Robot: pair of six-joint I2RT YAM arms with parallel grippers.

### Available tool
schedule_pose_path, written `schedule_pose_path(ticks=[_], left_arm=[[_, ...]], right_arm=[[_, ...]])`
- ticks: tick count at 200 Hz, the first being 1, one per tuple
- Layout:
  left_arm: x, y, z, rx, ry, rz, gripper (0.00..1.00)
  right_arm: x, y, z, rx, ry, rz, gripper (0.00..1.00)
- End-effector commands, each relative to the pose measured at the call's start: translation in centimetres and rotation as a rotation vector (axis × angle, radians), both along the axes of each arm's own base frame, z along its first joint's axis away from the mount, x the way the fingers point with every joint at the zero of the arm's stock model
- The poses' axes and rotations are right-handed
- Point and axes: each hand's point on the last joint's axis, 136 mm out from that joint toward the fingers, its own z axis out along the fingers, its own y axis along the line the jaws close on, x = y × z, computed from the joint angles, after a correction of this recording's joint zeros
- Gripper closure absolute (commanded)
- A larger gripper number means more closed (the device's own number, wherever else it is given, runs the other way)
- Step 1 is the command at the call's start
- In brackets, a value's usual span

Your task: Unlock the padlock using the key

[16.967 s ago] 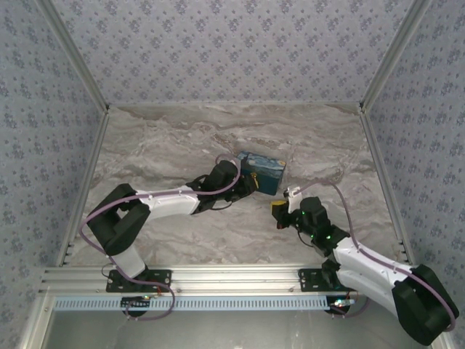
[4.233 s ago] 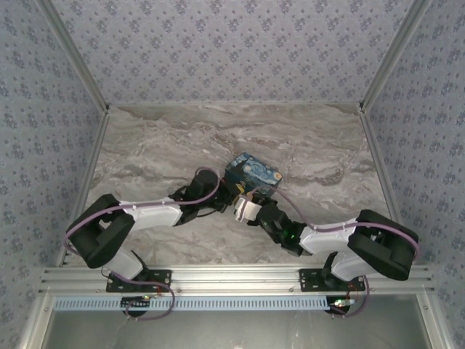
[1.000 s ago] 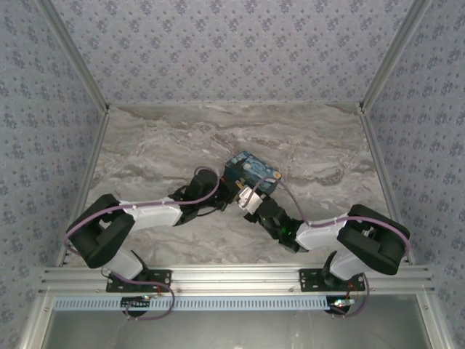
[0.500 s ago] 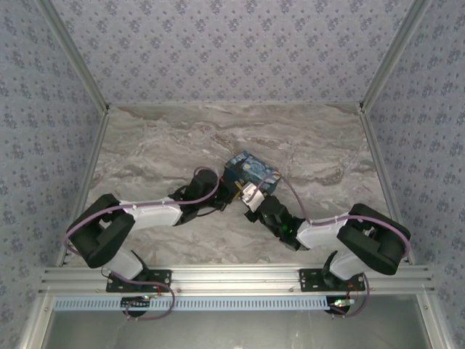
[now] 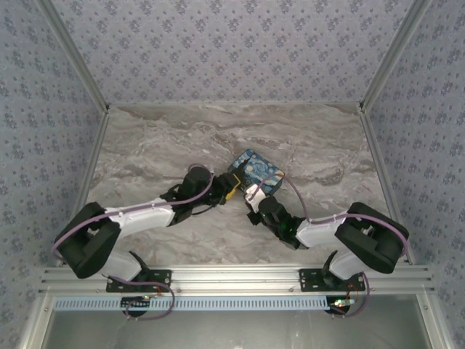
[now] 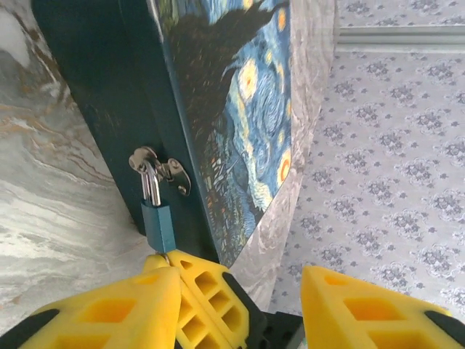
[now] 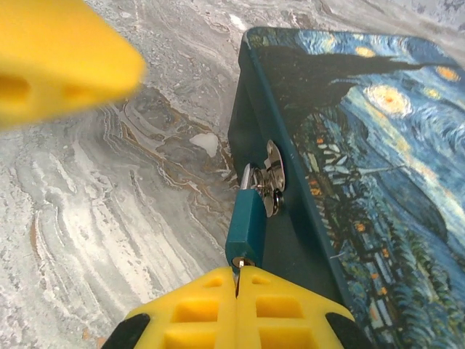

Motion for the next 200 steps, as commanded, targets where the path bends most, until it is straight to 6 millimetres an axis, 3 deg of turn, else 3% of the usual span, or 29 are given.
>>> schedule_pose_path(ticks=[1,35,67,103,158,200], left_arm=[[0.1,2.4,-0.4,0.090,-0.008,0.011,0.46],[2.5,6.2,-0.5,0.201,-0.026,0.006,0.32],[5.7,7.0,0.6,0.308,-0.097,-0.079,0.24],[9.0,3.9,1.7,0.337,-0.171,-0.268,0.21],[12.0,0.7,-1.8,0.404,-0.136,-0.428,0.22],[12.0,-1.3,-5.1,0.368,-0.077,-0.531,0.24]], right_arm=[[0.0,-0.3,-0.8,0.026,0.052,-0.041,1.00],[-0.3,-0.6,-1.4,0.035,0.092,-0.061,1.00],[-0.1,-0.5,-1.3,0.049,0.116,-0.077,1.00],[-0.1,-0.6,-1.3,0.053,0.126,-0.086,1.00],[0.0,-0.4,-1.2,0.058,0.140,-0.091,1.00],[0.1,-0.3,-1.2,0.062,0.151,-0.088,1.00]])
